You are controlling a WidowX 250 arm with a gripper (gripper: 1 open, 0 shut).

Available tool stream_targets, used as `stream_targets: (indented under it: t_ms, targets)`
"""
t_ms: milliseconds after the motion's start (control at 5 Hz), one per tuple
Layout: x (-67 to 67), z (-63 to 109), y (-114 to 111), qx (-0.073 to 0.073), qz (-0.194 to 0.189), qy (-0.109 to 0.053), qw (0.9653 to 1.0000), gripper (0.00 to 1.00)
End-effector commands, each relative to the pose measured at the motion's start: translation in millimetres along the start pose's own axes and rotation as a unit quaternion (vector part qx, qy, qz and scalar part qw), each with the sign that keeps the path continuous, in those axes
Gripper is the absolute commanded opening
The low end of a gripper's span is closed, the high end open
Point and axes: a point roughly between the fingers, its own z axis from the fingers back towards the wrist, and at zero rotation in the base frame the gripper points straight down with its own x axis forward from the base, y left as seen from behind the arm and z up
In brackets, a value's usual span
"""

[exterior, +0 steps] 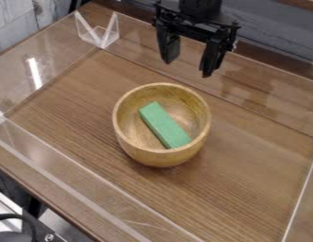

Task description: Remove the green block from inside the brown bowl and put it on the table

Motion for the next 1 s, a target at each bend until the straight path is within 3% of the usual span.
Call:
stream_targets:
  t_ms: [0, 200, 400, 600, 800]
  targets:
    - [-12.4, -10.8, 3.1, -0.012, 0.124, 0.002, 0.9922, 1.0]
    - [-41.7, -39.1, 11.3, -0.028, 0.246, 0.019, 0.9686, 1.0]
    - [-59.1, -59.6, 18.1, -0.059, 0.362, -0.011, 0.9303, 1.0]
    - [-54.2, -72.8, 14.3, -0.078, 0.414, -0.025, 0.9068, 1.0]
    - [-50.8, -82.6, 11.8, -0.086, 0.425, -0.028, 0.9007, 1.0]
